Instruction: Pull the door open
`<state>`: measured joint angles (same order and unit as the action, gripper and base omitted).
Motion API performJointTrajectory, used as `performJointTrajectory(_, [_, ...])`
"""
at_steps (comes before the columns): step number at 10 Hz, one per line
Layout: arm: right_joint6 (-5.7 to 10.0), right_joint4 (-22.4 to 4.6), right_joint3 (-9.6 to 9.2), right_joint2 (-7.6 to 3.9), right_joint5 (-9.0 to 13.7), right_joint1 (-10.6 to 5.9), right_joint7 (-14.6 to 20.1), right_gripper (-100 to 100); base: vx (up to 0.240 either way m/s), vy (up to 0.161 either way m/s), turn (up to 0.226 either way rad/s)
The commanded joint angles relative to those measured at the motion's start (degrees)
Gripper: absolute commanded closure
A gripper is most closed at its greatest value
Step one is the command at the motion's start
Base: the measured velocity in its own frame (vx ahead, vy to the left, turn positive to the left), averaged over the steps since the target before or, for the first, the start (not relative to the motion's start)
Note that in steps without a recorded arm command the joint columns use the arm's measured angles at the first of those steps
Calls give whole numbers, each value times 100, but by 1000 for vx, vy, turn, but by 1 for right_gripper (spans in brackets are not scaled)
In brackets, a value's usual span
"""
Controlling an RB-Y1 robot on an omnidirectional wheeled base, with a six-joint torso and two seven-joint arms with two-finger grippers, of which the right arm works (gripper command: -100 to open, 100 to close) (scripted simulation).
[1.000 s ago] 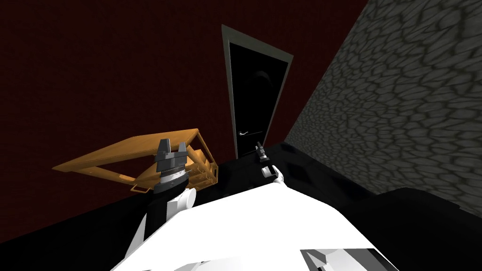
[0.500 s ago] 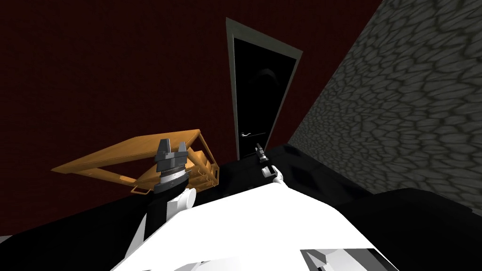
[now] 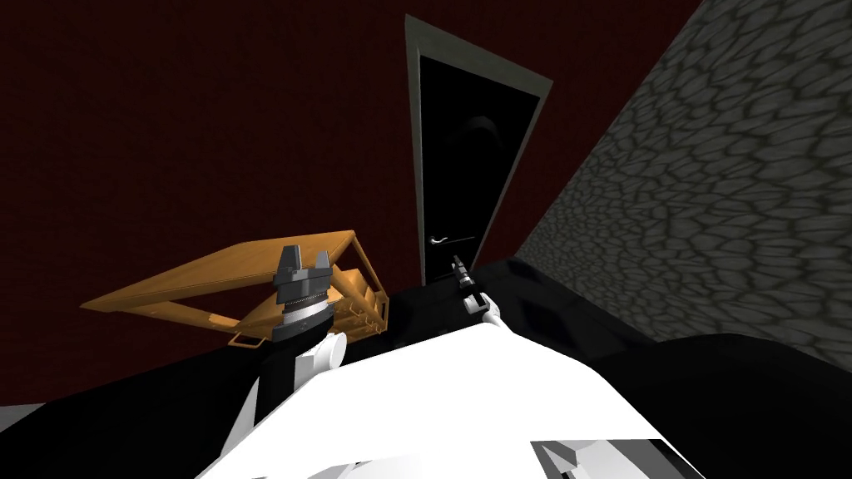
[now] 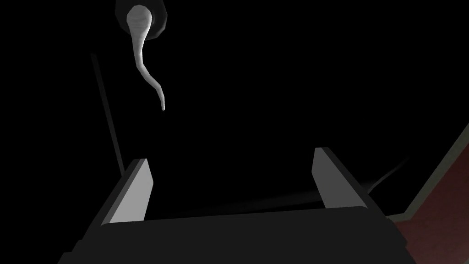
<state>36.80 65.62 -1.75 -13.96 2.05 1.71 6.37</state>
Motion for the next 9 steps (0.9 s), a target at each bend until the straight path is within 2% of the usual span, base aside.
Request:
performJointTrajectory(1, [0, -203, -12, -36, 5, -90, 40, -100, 108, 7, 53])
performJointTrajectory(5, [43, -705, -39, -126, 16, -290, 130, -100, 100, -2, 52])
performJointTrajectory(7, [80, -1145, -63, -204, 27, -466, 208, -100, 159, -19, 92])
performJointTrajectory(9, [102, -1413, -78, -252, 33, -573, 256, -100, 158, -23, 53])
